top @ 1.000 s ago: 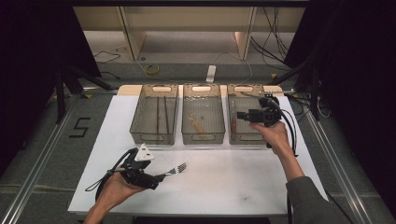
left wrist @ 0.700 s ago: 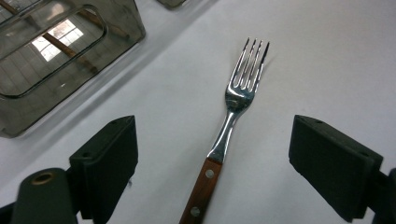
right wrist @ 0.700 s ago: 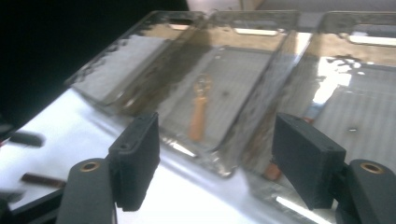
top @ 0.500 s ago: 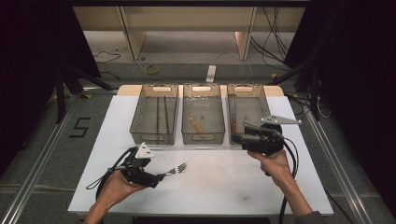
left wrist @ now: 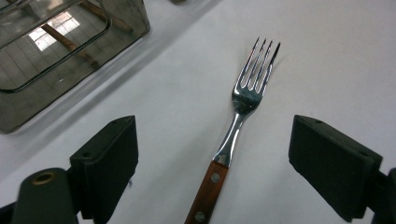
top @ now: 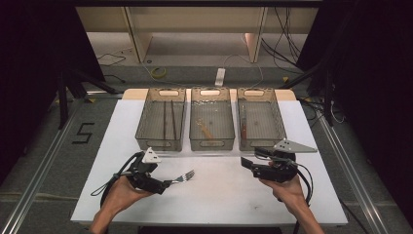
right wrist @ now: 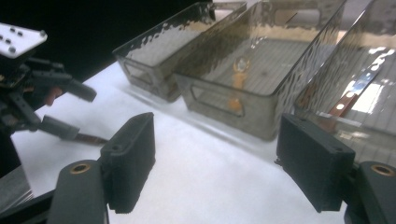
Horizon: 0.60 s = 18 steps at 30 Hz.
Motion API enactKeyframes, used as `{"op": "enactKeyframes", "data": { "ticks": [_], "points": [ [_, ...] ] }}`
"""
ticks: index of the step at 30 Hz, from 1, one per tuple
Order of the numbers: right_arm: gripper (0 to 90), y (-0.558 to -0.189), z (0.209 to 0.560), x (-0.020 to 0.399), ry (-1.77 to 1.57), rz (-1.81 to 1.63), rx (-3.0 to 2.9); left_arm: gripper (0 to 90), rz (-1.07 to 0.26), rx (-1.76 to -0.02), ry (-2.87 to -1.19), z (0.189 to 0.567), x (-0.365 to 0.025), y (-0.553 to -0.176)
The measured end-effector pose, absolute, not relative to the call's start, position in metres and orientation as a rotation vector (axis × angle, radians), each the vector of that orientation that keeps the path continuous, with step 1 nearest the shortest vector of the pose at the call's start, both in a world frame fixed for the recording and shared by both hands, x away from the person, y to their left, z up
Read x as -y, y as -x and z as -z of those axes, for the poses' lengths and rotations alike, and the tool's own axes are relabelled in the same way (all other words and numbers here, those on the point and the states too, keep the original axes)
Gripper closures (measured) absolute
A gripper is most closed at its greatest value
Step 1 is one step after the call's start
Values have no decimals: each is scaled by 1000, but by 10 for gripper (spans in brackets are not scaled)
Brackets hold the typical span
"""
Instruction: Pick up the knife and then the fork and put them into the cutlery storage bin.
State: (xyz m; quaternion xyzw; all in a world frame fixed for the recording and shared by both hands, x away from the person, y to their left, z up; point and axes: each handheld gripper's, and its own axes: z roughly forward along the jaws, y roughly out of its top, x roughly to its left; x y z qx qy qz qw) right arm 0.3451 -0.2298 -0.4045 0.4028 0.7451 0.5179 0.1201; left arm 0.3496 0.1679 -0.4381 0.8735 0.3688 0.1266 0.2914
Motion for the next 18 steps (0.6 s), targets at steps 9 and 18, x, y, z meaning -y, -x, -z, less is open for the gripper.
{"op": "enactKeyframes", "data": {
  "ticks": [9,18],
  "points": [
    [284,-334,413,231,-1189,-1504,-2192,177,-309,-1029,-2406,437,-174,-355],
    [280,-328,423,230,-1186,-1491,-2209,224,-242,-1053,-2525,443,-174,-355]
  ]
}}
